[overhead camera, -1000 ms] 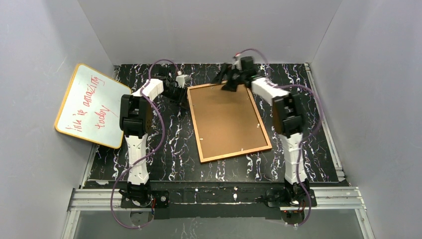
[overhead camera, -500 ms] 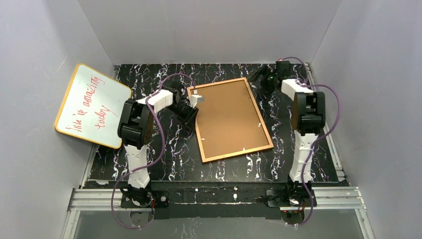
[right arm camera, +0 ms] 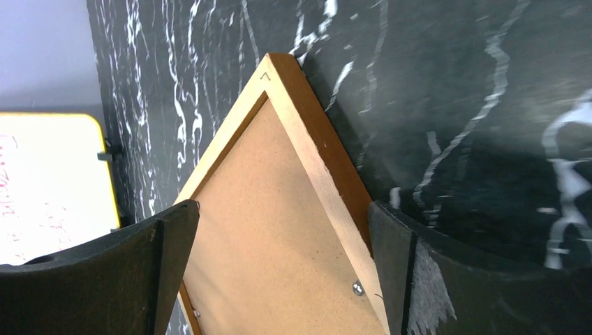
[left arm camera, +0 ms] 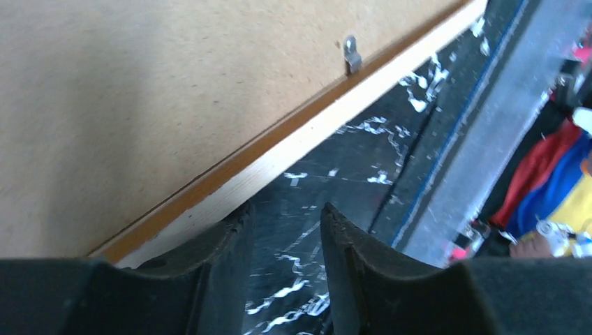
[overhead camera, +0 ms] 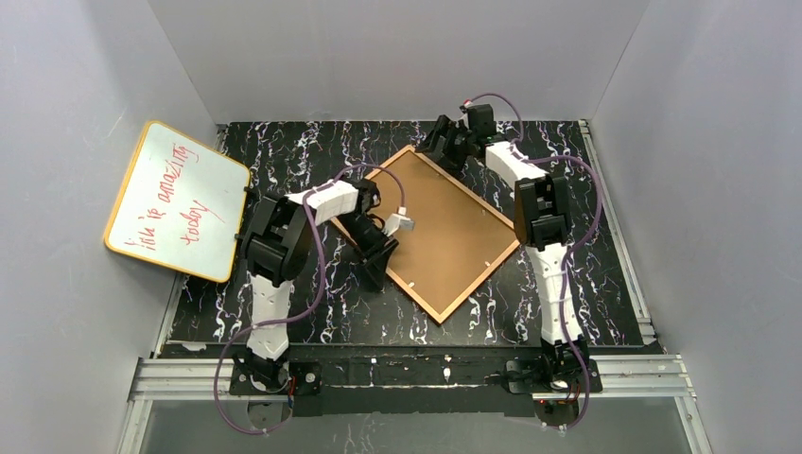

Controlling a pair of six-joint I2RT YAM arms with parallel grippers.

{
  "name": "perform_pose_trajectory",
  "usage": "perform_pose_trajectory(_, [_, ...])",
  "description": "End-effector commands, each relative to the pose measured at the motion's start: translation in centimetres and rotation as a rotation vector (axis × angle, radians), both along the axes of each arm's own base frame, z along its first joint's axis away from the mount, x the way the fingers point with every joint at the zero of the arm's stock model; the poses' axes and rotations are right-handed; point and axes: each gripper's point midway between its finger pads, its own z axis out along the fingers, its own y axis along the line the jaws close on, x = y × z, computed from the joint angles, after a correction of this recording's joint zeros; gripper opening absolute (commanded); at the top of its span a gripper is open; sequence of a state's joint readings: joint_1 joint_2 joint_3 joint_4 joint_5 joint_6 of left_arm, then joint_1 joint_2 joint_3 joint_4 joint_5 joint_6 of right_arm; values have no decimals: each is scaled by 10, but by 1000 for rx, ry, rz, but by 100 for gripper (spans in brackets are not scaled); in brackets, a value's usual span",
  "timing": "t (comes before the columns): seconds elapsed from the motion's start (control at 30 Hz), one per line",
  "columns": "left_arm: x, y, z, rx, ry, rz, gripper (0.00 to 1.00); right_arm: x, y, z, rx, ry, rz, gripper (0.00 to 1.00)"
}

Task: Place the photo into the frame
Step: Adjust the photo frame at the center of the board.

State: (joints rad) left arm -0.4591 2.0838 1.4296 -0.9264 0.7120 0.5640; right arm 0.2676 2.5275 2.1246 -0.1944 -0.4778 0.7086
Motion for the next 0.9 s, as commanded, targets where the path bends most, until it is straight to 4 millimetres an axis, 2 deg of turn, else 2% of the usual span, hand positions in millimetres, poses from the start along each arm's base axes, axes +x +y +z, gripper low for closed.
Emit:
perform_pose_trajectory(0.0, [-17, -9, 10, -73, 12, -172, 41, -48, 38, 7, -1, 19, 205, 100])
perform_pose_trajectory(0.03, [-17, -6, 15, -70, 7, -197, 42, -46, 34, 11, 10, 58, 153, 100])
perform_pose_trajectory(0.1, [-12, 3, 27, -55, -24, -228, 45, -38, 21, 21, -31, 31, 106, 100])
perform_pose_trajectory(0.17, [5, 10, 42, -60, -74, -209, 48, -30, 5, 36, -64, -9, 54, 100])
perform_pose_trajectory(0.23, [38, 18, 63, -76, -154, -137, 50, -25, -10, 53, -79, -44, 9, 100])
perform_pose_trajectory(0.3, [82, 34, 79, -73, -247, -27, 51, -23, -28, 61, -107, -57, -42, 100])
perform_pose_trajectory(0.37, [130, 55, 85, -54, -326, 119, 50, -24, -41, 70, -138, -71, -87, 100])
perform_pose_trajectory(0.47, [198, 94, 81, 17, -431, 345, 47, -35, -63, 78, -174, -51, -158, 100])
perform_pose_trajectory(0.57, [238, 126, 67, 69, -486, 502, 42, -60, -85, 80, -190, -7, -210, 100])
perform_pose_trajectory(0.67, [248, 138, 44, 127, -485, 545, 36, -97, -104, 85, -185, 45, -234, 100])
perform_pose_trajectory(0.87, [234, 139, 10, 143, -432, 528, 31, -186, -143, 70, -253, 176, -268, 100])
